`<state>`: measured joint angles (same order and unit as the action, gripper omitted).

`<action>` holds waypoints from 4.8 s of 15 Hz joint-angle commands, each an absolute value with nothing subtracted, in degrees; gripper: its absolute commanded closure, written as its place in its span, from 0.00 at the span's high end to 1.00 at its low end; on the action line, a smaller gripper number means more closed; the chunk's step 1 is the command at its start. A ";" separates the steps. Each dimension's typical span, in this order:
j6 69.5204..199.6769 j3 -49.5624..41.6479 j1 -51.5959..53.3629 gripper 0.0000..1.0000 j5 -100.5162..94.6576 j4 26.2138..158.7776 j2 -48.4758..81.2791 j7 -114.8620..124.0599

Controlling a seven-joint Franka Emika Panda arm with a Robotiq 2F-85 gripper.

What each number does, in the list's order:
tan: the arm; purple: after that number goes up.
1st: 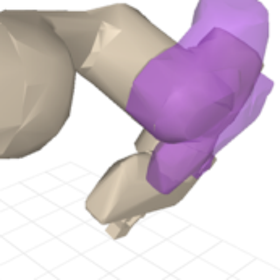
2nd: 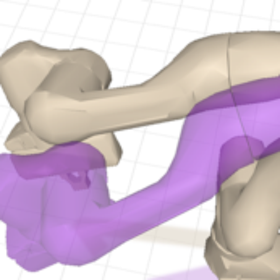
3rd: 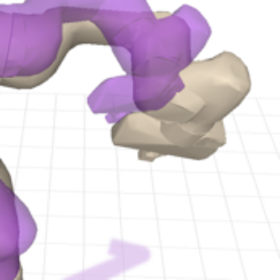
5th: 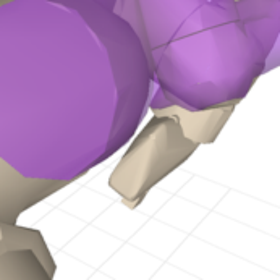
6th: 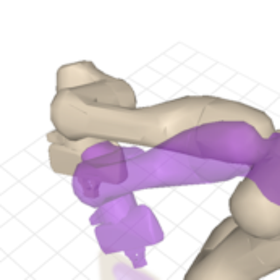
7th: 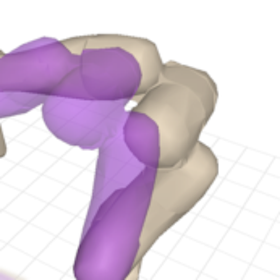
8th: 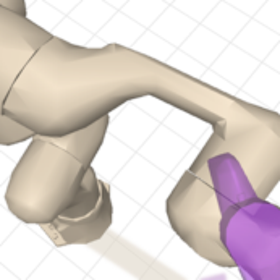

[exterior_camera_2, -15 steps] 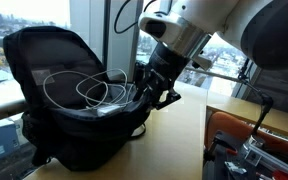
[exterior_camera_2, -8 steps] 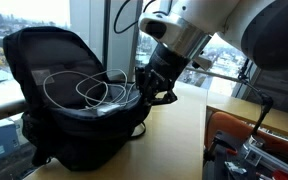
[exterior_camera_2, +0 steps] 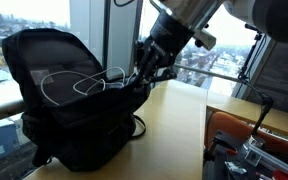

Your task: Put the white charger in the black bag and then lay the bag on the table

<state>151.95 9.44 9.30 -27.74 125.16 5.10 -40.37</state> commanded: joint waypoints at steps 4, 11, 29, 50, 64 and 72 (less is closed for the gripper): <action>144.53 9.67 9.55 0.04 -27.59 119.91 -2.68 -42.03; 139.94 9.54 9.44 0.12 -28.27 113.72 -5.05 -42.65; 134.33 9.25 9.22 0.80 -26.16 121.60 -2.33 -41.86; 130.56 10.66 10.56 1.00 -18.67 127.51 0.98 -43.76; 133.90 10.29 9.89 0.97 -19.37 126.59 3.52 -45.92; 134.72 10.38 9.48 0.30 -19.02 126.24 4.84 -46.31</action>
<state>134.11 10.41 9.75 -19.63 127.18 4.08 -44.78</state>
